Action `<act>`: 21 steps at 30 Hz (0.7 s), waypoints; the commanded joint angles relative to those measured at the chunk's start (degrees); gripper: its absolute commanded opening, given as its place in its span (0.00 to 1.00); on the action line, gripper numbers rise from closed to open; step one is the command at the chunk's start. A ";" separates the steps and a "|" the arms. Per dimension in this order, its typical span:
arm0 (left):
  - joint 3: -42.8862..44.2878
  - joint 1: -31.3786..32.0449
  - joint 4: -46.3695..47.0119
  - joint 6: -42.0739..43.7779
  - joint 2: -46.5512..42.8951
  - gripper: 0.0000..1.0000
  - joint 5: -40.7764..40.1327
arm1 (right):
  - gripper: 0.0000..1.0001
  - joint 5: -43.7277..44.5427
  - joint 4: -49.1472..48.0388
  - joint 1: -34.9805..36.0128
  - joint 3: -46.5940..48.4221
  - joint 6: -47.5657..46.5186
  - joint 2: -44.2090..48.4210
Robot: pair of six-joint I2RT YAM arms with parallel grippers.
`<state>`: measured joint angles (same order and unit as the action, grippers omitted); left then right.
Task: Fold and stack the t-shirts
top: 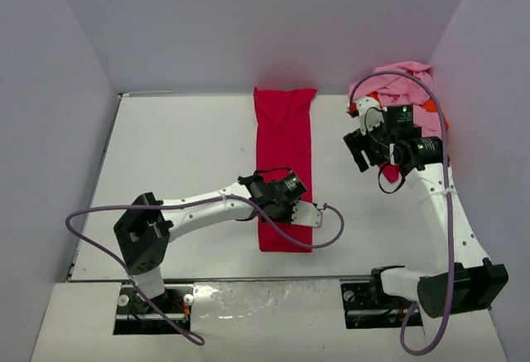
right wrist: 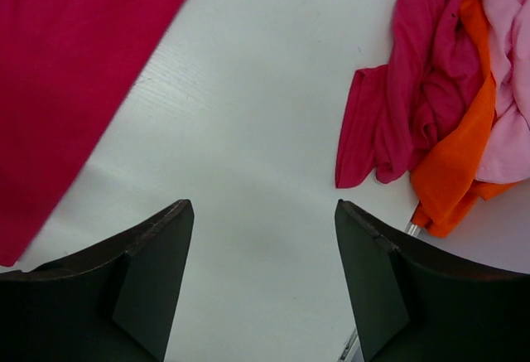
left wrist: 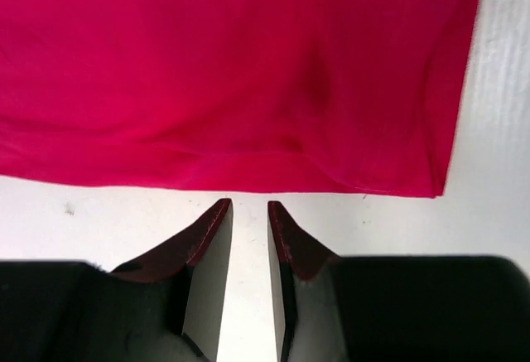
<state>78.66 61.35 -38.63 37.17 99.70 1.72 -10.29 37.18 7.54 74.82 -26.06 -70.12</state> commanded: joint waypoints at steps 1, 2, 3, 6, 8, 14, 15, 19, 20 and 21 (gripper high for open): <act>3.71 2.22 -5.22 -1.99 -0.24 0.22 5.97 | 0.67 1.92 -4.62 -2.30 -0.58 1.86 2.25; 4.03 2.37 -5.58 -2.01 -0.12 0.22 7.26 | 0.67 1.94 -4.66 -2.52 -0.69 1.98 2.27; 4.19 2.49 -6.05 -1.92 0.17 0.22 8.66 | 0.67 2.14 -4.72 -2.76 -0.73 2.15 2.36; 4.38 2.72 -6.99 -1.83 1.30 0.23 11.56 | 0.67 2.85 -4.84 -3.48 -0.97 2.53 2.81; 4.48 2.72 -6.83 -2.15 2.17 0.23 13.32 | 0.67 2.75 -4.76 -3.65 -1.15 2.59 3.60; 5.23 2.81 -6.20 -2.49 4.15 0.23 15.33 | 0.68 2.73 -4.80 -3.63 -1.43 2.68 4.34; 5.45 2.86 -6.22 -2.62 4.69 0.23 15.74 | 0.68 2.73 -4.78 -3.58 -1.56 2.66 4.33; 6.41 3.88 -7.14 -2.96 6.13 0.23 17.06 | 0.68 2.99 -4.84 -3.67 -2.09 2.40 4.01; 6.62 4.14 -7.30 -2.90 6.40 0.23 17.01 | 0.68 2.99 -4.84 -3.67 -2.19 2.35 3.96; 6.74 4.27 -7.51 -2.95 6.76 0.23 17.23 | 0.68 3.05 -4.90 -3.67 -2.28 2.33 3.88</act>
<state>81.78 64.42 -44.63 34.92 106.94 16.56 -8.29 35.07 4.14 73.15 -24.03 -66.89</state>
